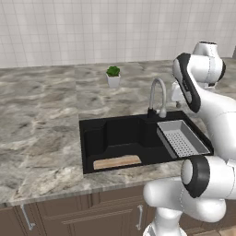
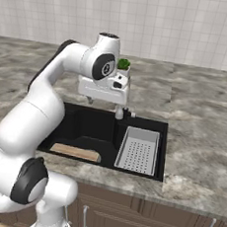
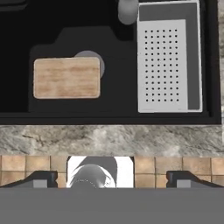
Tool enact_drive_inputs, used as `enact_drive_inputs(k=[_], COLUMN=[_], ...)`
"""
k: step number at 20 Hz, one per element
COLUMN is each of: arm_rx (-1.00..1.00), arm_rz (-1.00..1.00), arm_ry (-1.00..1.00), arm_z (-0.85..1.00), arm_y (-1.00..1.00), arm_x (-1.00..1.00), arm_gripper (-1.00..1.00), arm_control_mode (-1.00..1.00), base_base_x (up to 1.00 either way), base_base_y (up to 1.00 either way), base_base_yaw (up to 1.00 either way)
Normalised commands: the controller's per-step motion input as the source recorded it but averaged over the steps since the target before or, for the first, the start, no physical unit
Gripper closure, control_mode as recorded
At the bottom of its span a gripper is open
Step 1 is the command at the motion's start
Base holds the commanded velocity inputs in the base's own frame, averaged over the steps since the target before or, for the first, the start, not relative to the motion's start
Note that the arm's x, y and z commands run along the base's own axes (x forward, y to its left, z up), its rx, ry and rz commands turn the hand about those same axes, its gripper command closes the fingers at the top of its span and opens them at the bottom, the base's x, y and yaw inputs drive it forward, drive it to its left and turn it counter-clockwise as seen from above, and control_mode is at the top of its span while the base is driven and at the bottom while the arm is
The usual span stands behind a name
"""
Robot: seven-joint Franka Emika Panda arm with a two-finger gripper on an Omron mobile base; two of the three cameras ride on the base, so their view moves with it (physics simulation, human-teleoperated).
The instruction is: Turn on the sink faucet with hot water and rinse the cutting board for ten seconds, then turn off the faucet. Push the cutting board to reach the water if necessary.
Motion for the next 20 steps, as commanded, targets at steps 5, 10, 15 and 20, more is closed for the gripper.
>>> enact_drive_inputs(k=[5,10,15,20], arm_rx=[0.06,0.01,0.01,0.05], arm_rz=[0.00,0.01,0.05,0.05], arm_ry=[0.00,-0.02,-0.05,-0.09], arm_z=[-0.02,-0.01,-0.07,-0.01], arm_y=[-0.53,-0.07,0.21,0.19], arm_x=[0.28,0.55,0.52,0.52], arm_gripper=[-1.00,-1.00,-1.00,-1.00], arm_control_mode=[-1.00,-1.00,-1.00,-1.00], base_base_x=[0.00,0.00,0.00,0.00], base_base_y=[0.00,0.00,0.00,0.00], base_base_yaw=[0.00,0.00,0.00,0.00])
